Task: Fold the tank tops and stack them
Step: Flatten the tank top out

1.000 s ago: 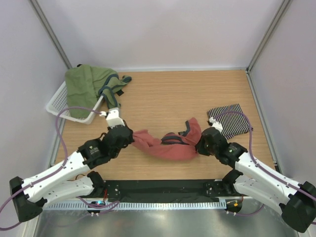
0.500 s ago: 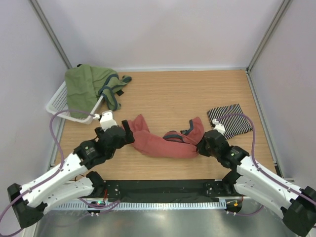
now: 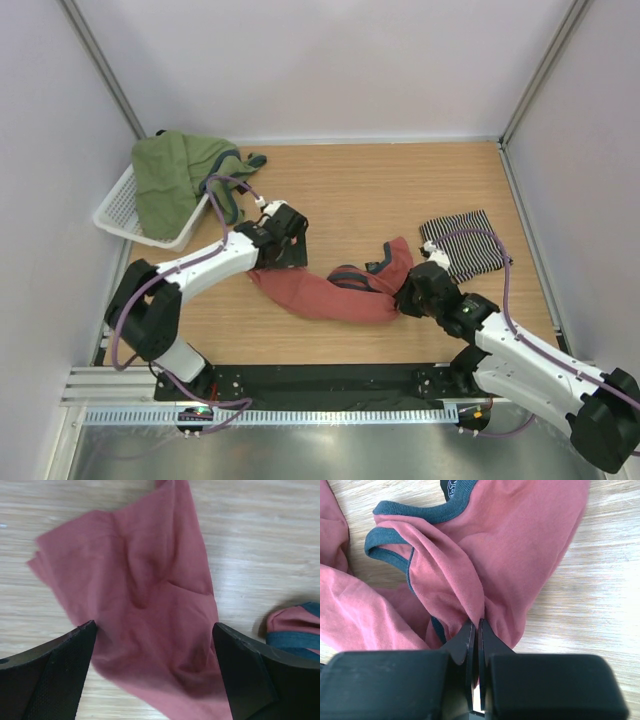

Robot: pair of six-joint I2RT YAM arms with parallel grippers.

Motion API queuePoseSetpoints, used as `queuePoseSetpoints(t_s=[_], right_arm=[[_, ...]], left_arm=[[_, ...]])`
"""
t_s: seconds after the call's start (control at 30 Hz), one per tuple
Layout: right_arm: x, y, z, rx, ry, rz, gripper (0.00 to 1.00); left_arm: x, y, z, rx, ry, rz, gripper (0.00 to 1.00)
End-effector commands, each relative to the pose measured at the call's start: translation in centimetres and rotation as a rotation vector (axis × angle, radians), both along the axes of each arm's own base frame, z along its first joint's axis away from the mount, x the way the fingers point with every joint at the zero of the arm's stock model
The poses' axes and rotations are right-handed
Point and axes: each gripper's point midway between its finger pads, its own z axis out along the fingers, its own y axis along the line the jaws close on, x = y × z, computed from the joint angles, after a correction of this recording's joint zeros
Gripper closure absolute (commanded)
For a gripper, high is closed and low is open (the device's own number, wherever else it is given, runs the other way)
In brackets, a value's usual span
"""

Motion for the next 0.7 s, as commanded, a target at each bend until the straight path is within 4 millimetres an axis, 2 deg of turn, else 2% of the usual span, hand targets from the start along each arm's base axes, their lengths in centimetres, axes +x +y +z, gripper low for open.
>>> queuePoseSetpoints(t_s=[0.0, 0.03, 0.1, 0.13, 0.17, 0.2, 0.23, 0.27, 0.3, 0.33, 0.37, 0.4, 0.43, 0.47, 0.5, 0.53, 0.57, 0.6, 0.63, 0.67], right_arm=[[0.7, 0.4, 1.1, 0.011, -0.044, 0.007, 0.99], [0.8, 0.3, 1.1, 0.010, -0.047, 0.003, 0.99], [1.0, 0.3, 1.1, 0.009, -0.050, -0.002, 0.99], [1.3, 0.5, 1.4, 0.012, -0.063, -0.002, 0.99], [1.9, 0.6, 2.2, 0.007, -0.088, 0.000, 0.99], [2.5, 0.7, 2.8, 0.001, -0.108, -0.005, 0.99], [3.5, 0.0, 2.5, -0.063, -0.112, -0.040, 0.99], [5.1, 0.4, 4.5, -0.083, -0.151, -0.051, 0.99], [6.2, 0.4, 5.2, -0.115, -0.160, -0.053, 0.99], [7.7, -0.1, 4.4, -0.178, -0.120, -0.070, 0.99], [10.5, 0.7, 8.0, -0.150, -0.181, -0.086, 0.99], [12.2, 0.7, 9.4, -0.158, -0.199, -0.075, 0.99], [14.5, -0.5, 10.7, -0.145, -0.201, -0.115, 0.99], [17.5, 0.6, 15.0, -0.077, -0.254, -0.098, 0.99], [18.6, 0.3, 16.4, -0.082, -0.253, -0.094, 0.99], [19.7, 0.1, 18.8, -0.074, -0.282, -0.096, 0.99], [21.0, 0.7, 24.0, -0.040, -0.376, -0.089, 0.99], [20.9, 0.9, 26.0, -0.028, -0.416, -0.069, 0.99], [20.6, 1.5, 27.8, 0.003, -0.462, -0.042, 0.99], [19.2, 1.7, 29.0, 0.035, -0.499, -0.019, 0.99]], left_arm=[[0.8, -2.4, -0.4, -0.051, 0.024, -0.067, 0.04], [0.8, -2.4, -0.8, -0.044, 0.032, -0.066, 0.25], [1.0, -2.1, -0.9, -0.036, 0.021, -0.047, 0.51], [1.6, -1.6, -0.5, -0.025, -0.009, -0.026, 0.73], [2.0, -1.3, 0.3, -0.033, -0.035, -0.010, 0.83], [2.7, -1.1, 1.1, -0.047, -0.057, 0.004, 0.88], [3.7, -0.4, 1.7, -0.082, -0.061, 0.033, 1.00], [4.6, -0.3, 2.1, -0.105, -0.064, 0.045, 1.00], [6.3, -0.7, 4.0, -0.151, -0.095, 0.056, 1.00], [7.9, 0.4, 4.8, -0.162, -0.103, 0.088, 1.00], [8.6, 1.1, 5.5, -0.155, -0.091, 0.104, 1.00], [11.1, 0.8, 8.1, -0.174, -0.138, 0.122, 1.00], [12.4, 1.9, 9.6, -0.179, -0.162, 0.151, 1.00], [13.0, 2.4, 11.1, -0.182, -0.173, 0.165, 1.00], [14.2, 2.4, 15.2, -0.227, -0.257, 0.172, 1.00], [14.4, 3.1, 17.2, -0.245, -0.294, 0.186, 1.00], [14.4, 3.7, 19.6, -0.255, -0.356, 0.202, 1.00], [13.3, 4.4, 23.2, -0.284, -0.441, 0.210, 1.00], [12.7, 5.1, 25.2, -0.307, -0.509, 0.224, 1.00], [11.9, 5.6, 26.1, -0.324, -0.548, 0.238, 1.00]])
